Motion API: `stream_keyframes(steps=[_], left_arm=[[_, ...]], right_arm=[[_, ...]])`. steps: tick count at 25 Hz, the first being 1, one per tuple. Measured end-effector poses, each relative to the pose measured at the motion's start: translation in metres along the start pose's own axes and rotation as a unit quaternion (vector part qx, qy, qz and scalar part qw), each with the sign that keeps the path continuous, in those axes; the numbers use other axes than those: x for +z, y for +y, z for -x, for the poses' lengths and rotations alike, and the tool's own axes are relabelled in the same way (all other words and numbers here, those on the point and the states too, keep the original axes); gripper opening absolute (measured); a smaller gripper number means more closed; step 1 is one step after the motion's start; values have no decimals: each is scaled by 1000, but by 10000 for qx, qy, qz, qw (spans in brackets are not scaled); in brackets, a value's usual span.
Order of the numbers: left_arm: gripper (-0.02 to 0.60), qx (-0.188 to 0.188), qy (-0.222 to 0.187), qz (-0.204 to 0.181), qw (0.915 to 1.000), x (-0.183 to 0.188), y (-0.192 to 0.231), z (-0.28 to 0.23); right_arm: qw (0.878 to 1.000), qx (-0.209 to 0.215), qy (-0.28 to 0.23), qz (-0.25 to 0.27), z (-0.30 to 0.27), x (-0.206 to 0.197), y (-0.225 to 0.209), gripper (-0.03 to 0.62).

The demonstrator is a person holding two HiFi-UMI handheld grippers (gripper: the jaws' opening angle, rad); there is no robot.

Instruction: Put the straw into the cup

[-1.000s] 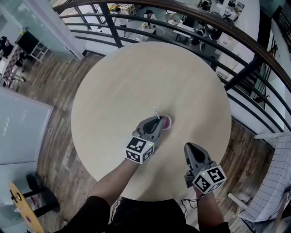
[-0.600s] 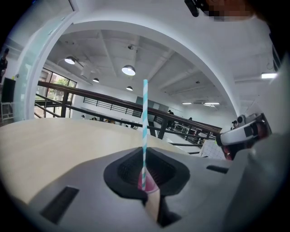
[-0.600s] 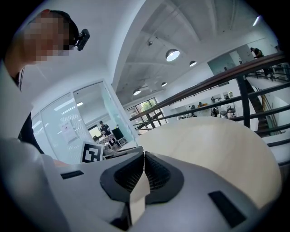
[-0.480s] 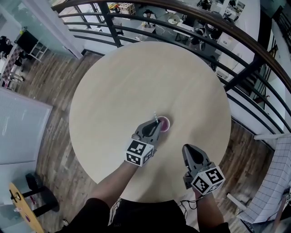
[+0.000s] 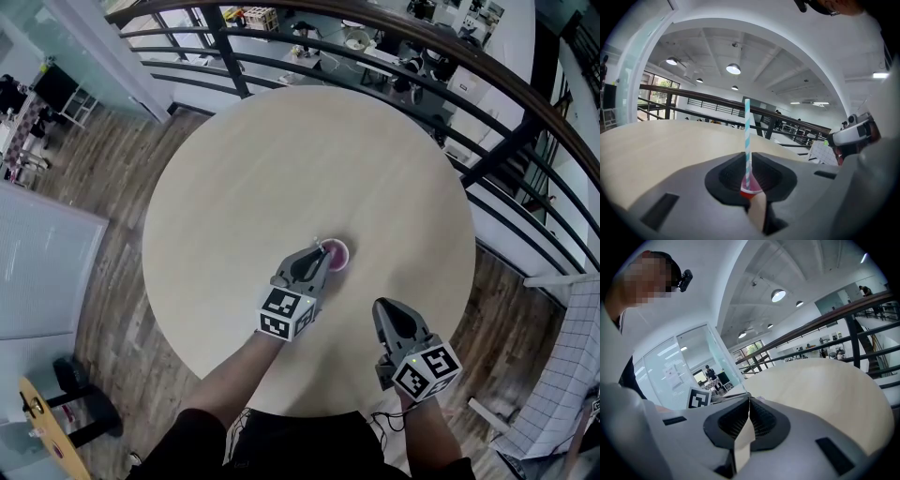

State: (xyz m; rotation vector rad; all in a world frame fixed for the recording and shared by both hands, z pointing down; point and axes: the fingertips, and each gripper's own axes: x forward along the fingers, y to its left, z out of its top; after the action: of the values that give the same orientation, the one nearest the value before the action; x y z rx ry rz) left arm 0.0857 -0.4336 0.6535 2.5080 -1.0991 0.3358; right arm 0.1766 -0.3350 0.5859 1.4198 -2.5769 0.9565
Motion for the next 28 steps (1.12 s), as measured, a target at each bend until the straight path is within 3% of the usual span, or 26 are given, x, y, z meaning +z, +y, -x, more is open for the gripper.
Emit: stream_keyframes(steps=[10,17,21,28], left_arm=[[115,266,103,4,9996,1,7,24],[144,348,434,359,9978,-9,17,53],[144,463,278,343,9980,-2,20,73],[144,190,-196,69,9996,35,-8,129]], right_arm=[[9996,167,-179,114,7,14,21,21],[9990,230,-266,264,21,29,55,21],[9989,228,-269,316,28,28,69,23],[9979,195,-375,490,40,32,102,22]])
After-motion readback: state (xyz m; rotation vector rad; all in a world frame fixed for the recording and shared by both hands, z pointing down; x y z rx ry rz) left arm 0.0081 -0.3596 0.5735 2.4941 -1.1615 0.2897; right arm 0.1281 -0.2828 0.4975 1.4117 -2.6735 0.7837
